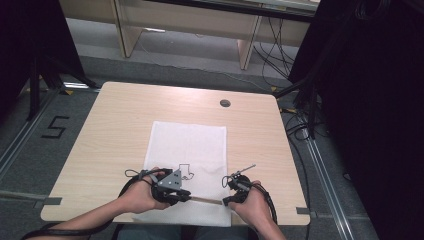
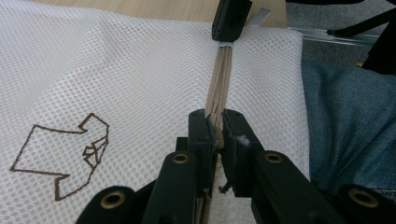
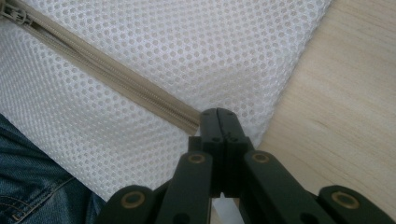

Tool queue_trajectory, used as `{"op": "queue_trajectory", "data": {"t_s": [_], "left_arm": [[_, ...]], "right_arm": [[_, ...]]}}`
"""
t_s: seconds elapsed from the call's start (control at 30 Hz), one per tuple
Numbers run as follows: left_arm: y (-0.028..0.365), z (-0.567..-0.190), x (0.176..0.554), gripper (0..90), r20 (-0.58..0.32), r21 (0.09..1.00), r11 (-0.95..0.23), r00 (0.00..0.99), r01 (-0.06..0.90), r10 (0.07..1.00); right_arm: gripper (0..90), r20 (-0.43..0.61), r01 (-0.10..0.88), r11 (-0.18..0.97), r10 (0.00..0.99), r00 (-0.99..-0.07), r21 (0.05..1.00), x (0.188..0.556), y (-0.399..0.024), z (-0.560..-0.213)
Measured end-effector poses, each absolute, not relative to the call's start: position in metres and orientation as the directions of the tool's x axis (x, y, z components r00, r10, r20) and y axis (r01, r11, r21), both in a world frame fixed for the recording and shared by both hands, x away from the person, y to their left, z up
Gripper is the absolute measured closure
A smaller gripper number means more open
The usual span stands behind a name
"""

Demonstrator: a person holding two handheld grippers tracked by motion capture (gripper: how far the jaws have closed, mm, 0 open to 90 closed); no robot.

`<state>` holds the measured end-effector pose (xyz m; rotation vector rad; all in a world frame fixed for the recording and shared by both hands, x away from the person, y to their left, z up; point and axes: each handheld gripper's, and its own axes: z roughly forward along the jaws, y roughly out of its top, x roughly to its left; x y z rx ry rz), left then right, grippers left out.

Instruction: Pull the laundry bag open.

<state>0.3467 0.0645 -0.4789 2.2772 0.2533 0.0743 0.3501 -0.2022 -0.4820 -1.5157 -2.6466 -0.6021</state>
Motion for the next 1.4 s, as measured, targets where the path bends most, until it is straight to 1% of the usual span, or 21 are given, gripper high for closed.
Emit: {"op": "queue_trajectory", "data": {"t_s": [0.1,0.2,0.27,0.4,0.63,0.7,0.73,0.77,0.87,1.27,1.3,1.37,1.4], "left_arm": [[0.067,-0.478,0.347,82.0,-0.024,0.749,-0.644,0.978,0.156,0.209],[0.071,-0.479,0.347,82.0,-0.034,0.751,-0.638,0.975,0.17,0.219],[0.075,-0.48,0.347,82.0,-0.048,0.755,-0.629,0.973,0.184,0.227],[0.08,-0.478,0.348,82.0,-0.04,0.755,-0.629,0.971,0.184,0.236],[0.088,-0.478,0.347,82.0,-0.036,0.752,-0.631,0.968,0.191,0.25],[0.09,-0.479,0.347,82.0,-0.057,0.761,-0.615,0.966,0.207,0.254],[0.09,-0.479,0.347,82.0,-0.045,0.758,-0.622,0.967,0.196,0.251],[0.09,-0.479,0.346,82.0,-0.054,0.76,-0.616,0.966,0.205,0.255],[0.09,-0.478,0.346,82.0,-0.039,0.756,-0.626,0.968,0.191,0.248],[0.093,-0.477,0.346,82.0,-0.046,0.759,-0.62,0.966,0.198,0.253],[0.093,-0.478,0.346,82.0,-0.056,0.761,-0.614,0.965,0.208,0.257],[0.094,-0.477,0.346,82.0,-0.043,0.756,-0.625,0.967,0.195,0.25],[0.094,-0.478,0.347,82.0,-0.056,0.763,-0.614,0.967,0.202,0.249]], "right_arm": [[90.0,0.212,0.835,0.452,0.824,-0.526,0.315,0.35,-0.202,-0.482],[90.0,0.215,0.831,0.456,0.819,-0.532,0.319,0.35,-0.203,-0.482],[90.0,0.211,0.84,0.448,0.829,-0.518,0.305,0.35,-0.202,-0.482],[90.0,0.209,0.833,0.454,0.823,-0.528,0.317,0.35,-0.202,-0.482],[90.0,0.21,0.84,0.447,0.829,-0.518,0.307,0.349,-0.202,-0.481],[90.0,0.211,0.843,0.444,0.832,-0.514,0.304,0.349,-0.202,-0.481],[90.0,0.206,0.834,0.455,0.825,-0.527,0.313,0.35,-0.203,-0.482],[90.0,0.213,0.832,0.456,0.82,-0.531,0.315,0.35,-0.203,-0.482],[90.0,0.213,0.833,0.455,0.821,-0.53,0.316,0.35,-0.204,-0.482],[90.0,0.209,0.835,0.452,0.825,-0.525,0.313,0.35,-0.204,-0.482],[90.0,0.209,0.835,0.452,0.825,-0.525,0.314,0.35,-0.204,-0.482],[90.0,0.208,0.835,0.452,0.825,-0.525,0.314,0.35,-0.204,-0.482],[90.0,0.209,0.836,0.451,0.826,-0.524,0.313,0.35,-0.204,-0.482]]}}
